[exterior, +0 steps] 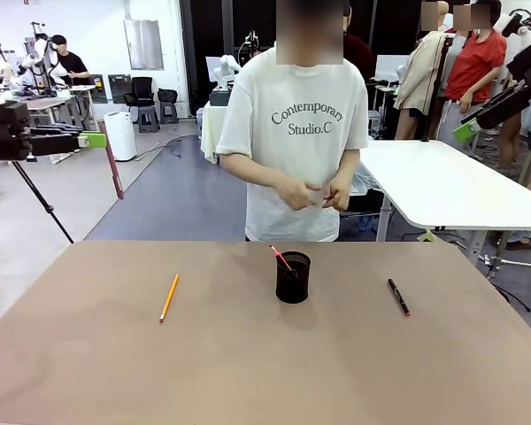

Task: Place the pens into the pen holder.
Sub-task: Pick up a writing instrument from the table and place it into the Pen holder.

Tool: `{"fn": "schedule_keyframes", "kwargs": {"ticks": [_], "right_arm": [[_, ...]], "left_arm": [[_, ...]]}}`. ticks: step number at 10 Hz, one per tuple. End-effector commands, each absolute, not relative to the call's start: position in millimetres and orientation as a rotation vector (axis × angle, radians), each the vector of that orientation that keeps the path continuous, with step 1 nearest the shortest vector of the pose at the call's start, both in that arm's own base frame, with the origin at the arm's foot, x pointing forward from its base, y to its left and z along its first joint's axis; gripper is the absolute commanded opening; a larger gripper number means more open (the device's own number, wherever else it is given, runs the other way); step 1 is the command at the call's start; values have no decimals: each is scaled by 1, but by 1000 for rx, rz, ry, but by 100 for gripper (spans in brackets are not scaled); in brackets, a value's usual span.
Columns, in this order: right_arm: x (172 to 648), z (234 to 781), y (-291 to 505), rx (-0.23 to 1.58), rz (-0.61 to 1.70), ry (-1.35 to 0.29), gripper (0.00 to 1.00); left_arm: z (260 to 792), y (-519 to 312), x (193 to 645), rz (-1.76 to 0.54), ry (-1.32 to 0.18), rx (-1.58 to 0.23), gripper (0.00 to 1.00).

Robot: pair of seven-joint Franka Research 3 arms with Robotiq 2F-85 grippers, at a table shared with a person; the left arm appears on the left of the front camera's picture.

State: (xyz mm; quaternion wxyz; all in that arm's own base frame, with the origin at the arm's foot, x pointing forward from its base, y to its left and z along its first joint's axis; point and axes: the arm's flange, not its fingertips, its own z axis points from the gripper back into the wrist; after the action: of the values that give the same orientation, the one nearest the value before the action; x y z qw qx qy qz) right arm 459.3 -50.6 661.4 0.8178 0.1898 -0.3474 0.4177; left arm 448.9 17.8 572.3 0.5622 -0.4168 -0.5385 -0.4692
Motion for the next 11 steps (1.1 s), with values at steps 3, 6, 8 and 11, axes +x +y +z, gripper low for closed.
{"fn": "schedule_keyframes", "kwargs": {"ticks": [3, 6, 8, 11], "right_arm": [[459, 663, -50, 415, 894, -753, 100], [459, 663, -50, 415, 894, -753, 100], [459, 663, -50, 415, 894, -753, 100], [459, 663, -50, 415, 894, -753, 100]], "left_arm": [[575, 18, 448, -1116, -1267, -986, 0], [575, 18, 448, -1116, -1267, -986, 0], [575, 18, 448, -1116, -1267, -986, 0], [575, 18, 448, -1116, -1267, -986, 0]]}}
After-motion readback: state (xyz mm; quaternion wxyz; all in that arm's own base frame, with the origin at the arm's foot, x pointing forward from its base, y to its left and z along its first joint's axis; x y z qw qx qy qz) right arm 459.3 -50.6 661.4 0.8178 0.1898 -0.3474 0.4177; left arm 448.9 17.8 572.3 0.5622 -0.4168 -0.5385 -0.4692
